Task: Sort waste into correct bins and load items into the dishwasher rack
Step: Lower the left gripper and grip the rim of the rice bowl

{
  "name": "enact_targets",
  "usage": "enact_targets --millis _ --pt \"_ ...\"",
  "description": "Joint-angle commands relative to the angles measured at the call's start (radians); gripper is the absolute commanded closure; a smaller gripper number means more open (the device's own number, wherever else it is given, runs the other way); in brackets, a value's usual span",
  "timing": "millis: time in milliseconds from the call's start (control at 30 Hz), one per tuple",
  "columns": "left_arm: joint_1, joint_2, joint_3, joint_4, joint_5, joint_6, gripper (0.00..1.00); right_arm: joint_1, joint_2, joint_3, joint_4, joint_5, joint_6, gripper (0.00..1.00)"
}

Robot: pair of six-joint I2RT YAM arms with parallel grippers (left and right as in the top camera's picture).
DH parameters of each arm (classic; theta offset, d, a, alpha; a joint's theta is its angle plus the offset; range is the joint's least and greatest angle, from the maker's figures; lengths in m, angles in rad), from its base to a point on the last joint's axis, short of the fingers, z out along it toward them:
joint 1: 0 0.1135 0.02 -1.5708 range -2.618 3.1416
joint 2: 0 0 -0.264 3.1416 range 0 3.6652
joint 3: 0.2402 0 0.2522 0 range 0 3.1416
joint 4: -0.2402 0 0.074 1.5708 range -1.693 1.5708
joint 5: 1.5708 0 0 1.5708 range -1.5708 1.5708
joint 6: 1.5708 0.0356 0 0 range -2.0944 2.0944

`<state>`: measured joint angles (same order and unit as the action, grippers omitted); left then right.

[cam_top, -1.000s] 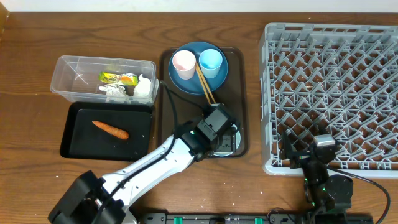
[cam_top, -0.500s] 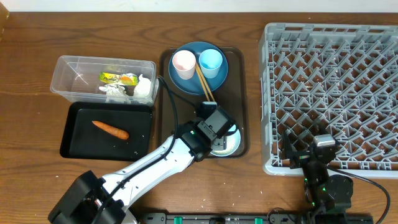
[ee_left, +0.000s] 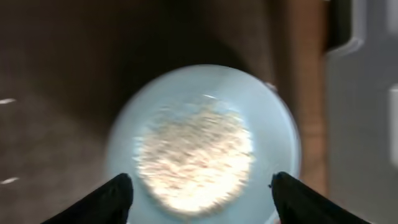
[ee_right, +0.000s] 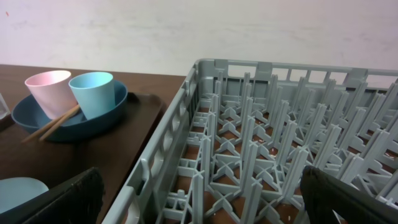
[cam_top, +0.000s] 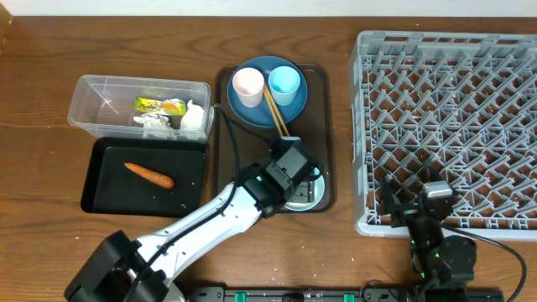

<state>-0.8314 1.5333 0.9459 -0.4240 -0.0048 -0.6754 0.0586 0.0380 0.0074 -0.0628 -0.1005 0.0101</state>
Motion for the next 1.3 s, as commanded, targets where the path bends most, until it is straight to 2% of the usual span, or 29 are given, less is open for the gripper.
enact_targets --millis 0,100,167,233,300,433,567,767,1033,1167,1267 --pt "0.002 -0.024 0.022 0.004 0.097 0.035 0.06 0.006 -0.006 -0.002 -0.003 -0.001 -0.011 0.01" --pt "0.001 -0.024 0.022 0.002 0.113 0.037 0.05 0.005 -0.006 -0.002 -0.003 -0.001 -0.011 0.01" --pt "-0.006 -0.023 0.022 0.005 0.125 0.055 0.21 0.006 -0.006 -0.002 -0.003 -0.001 -0.011 0.01" --pt "-0.018 -0.023 0.022 0.012 0.125 0.067 0.3 0.006 -0.006 -0.002 -0.003 -0.001 -0.011 0.01" --pt "-0.035 -0.023 0.022 0.024 0.125 0.094 0.34 0.005 -0.006 -0.002 -0.003 -0.001 -0.011 0.01" --pt "-0.084 -0.023 0.022 0.052 0.121 0.125 0.34 0.006 -0.006 -0.002 -0.003 -0.001 -0.011 0.01" --pt "-0.124 -0.021 0.022 0.057 0.049 0.157 0.34 0.006 -0.006 -0.002 -0.003 -0.001 -0.011 0.01" --pt "-0.151 0.013 0.021 0.117 0.011 0.265 0.34 0.006 -0.006 -0.002 -0.003 -0.001 -0.011 0.01" --pt "-0.158 0.093 0.021 0.154 0.011 0.264 0.37 0.006 -0.006 -0.002 -0.003 -0.001 -0.011 0.01" --pt "-0.158 0.136 0.021 0.196 0.011 0.264 0.41 0.006 -0.006 -0.002 -0.003 -0.001 -0.011 0.01" --pt "-0.158 0.153 0.021 0.214 0.007 0.264 0.49 0.006 -0.006 -0.002 -0.003 -0.001 -0.011 0.01"
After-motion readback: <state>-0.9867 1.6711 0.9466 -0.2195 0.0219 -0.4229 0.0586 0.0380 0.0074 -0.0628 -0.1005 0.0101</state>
